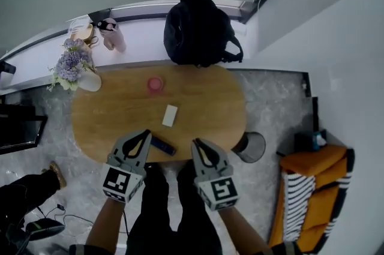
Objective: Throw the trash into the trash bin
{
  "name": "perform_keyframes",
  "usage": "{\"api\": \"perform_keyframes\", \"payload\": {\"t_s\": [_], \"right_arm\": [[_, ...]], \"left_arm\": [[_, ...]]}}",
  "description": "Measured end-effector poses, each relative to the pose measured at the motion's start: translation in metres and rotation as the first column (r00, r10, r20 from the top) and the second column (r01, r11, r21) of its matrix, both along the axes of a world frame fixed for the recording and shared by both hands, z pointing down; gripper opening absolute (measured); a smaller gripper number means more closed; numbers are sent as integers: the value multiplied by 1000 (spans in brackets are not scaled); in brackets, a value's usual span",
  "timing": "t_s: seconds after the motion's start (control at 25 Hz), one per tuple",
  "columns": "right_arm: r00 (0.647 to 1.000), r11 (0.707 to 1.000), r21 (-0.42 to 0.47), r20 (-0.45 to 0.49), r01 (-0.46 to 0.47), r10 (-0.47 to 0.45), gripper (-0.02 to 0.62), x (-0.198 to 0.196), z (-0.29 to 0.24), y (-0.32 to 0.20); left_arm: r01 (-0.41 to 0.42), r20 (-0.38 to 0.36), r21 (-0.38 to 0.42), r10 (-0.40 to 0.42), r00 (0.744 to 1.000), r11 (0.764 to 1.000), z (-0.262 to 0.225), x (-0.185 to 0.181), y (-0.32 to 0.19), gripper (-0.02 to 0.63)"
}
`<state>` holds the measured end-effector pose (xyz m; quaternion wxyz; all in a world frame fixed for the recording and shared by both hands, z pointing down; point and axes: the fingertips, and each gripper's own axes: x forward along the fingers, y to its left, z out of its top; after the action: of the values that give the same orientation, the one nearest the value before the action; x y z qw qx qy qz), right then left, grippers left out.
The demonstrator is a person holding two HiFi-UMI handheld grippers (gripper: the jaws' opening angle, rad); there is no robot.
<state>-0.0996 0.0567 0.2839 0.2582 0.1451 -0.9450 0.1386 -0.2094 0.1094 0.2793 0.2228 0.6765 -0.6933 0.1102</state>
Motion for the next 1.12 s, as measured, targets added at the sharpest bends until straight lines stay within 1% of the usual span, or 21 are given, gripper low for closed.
{"api": "perform_keyframes", "payload": {"t_s": [0.08, 0.16, 0.28, 0.4, 0.48, 0.56, 0.72, 0.8, 0.92, 1.12], "right_arm": [[1000, 1000, -10, -8, 9, -9, 2, -6, 22, 6], [999, 999, -20, -36, 29, -30, 22, -9, 47, 16], [991, 996, -22, -98, 84, -86, 45, -14, 90, 31], [978, 989, -45, -149, 138, -143, 66, -17, 133, 51], [964, 983, -55, -191, 175, -182, 110, -17, 164, 63], [949, 976, -63, -229, 207, -215, 140, -17, 194, 72], [920, 961, -78, -278, 265, -277, 186, -17, 252, 100], [900, 950, -83, -303, 302, -312, 201, -14, 286, 116], [854, 927, -74, -368, 368, -369, 213, -10, 322, 132], [816, 913, -58, -429, 404, -388, 213, -8, 358, 142]], "left_arm": [[9, -18, 4, -9, 1000, 1000, 15, -7, -2, -2], [16, -35, 5, -16, 999, 1000, 31, -9, 0, -2], [30, -57, -17, -31, 998, 999, 60, -15, 6, -2], [10, -54, -32, -12, 998, 999, 88, -15, 13, -2], [-19, -46, -45, 17, 999, 999, 107, -14, 15, -2], [-34, -41, -55, 32, 999, 998, 123, -15, 18, -3], [-66, -10, -71, 65, 998, 995, 152, -16, 26, -2], [-68, -14, -82, 67, 998, 994, 166, -14, 31, -2], [-67, -38, -95, 64, 997, 993, 184, -9, 37, -2], [-74, -69, -127, 66, 995, 989, 209, 2, 46, -2]]}}
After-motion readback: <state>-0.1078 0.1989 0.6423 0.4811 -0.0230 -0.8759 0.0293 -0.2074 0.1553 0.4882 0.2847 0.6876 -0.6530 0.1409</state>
